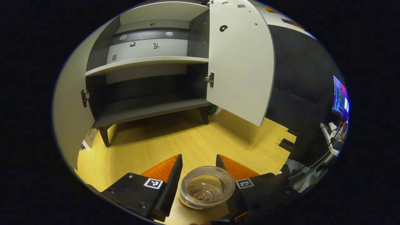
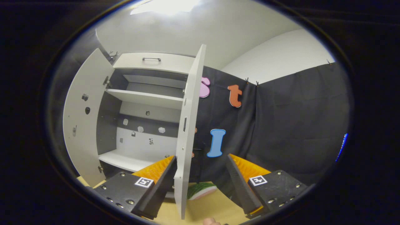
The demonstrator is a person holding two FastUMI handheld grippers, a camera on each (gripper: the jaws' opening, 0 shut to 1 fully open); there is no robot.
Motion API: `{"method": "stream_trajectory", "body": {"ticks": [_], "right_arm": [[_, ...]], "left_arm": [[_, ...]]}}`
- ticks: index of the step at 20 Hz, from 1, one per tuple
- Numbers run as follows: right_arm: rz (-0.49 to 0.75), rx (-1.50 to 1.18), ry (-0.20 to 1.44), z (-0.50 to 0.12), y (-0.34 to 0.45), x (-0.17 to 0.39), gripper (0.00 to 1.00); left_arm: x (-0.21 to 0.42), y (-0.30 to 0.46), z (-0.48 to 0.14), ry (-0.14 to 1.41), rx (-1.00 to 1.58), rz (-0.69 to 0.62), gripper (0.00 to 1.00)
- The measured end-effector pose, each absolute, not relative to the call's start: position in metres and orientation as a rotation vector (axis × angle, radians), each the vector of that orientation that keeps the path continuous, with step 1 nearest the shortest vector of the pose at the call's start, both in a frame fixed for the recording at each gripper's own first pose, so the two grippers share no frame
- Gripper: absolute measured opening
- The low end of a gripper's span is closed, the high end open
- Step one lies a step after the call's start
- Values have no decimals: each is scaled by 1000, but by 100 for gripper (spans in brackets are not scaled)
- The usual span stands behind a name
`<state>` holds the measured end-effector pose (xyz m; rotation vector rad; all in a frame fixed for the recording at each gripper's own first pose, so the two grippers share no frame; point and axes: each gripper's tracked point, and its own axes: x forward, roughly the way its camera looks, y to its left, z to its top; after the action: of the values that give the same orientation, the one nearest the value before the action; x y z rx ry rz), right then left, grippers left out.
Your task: Grasp the bottle in the cabinet with the left hand and place it on the coaster, then close the right door with the right hand and the left door with the left hand.
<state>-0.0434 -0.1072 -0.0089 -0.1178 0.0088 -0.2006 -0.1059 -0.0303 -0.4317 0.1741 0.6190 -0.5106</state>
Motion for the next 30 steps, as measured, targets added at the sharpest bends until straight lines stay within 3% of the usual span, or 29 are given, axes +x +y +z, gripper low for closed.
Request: {"method": "stream_trajectory", "body": {"ticks": [1, 2, 8, 11, 12, 19, 24, 30], "right_arm": [[-203, -114, 11, -10, -109, -43, 96], [-208, -112, 11, -12, -113, -44, 96], [-253, -83, 22, -19, -137, -43, 93], [-280, -72, 37, -26, -150, -38, 95], [-286, -71, 42, -28, -154, -36, 99], [-319, -70, 65, -44, -168, -25, 93], [-317, -66, 85, -57, -172, -20, 96], [-308, -52, 91, -62, -167, -12, 96]], "left_arm": [[-106, -29, -429, 620, 179, -504, 72], [-107, -29, -427, 620, 183, -502, 82], [-101, -35, -391, 575, 199, -489, 84], [-91, -41, -359, 522, 182, -474, 92], [-87, -43, -349, 506, 181, -468, 92], [-54, -57, -270, 377, 172, -432, 91], [-35, -62, -221, 295, 128, -409, 91], [-25, -61, -195, 256, 114, -399, 91]]}}
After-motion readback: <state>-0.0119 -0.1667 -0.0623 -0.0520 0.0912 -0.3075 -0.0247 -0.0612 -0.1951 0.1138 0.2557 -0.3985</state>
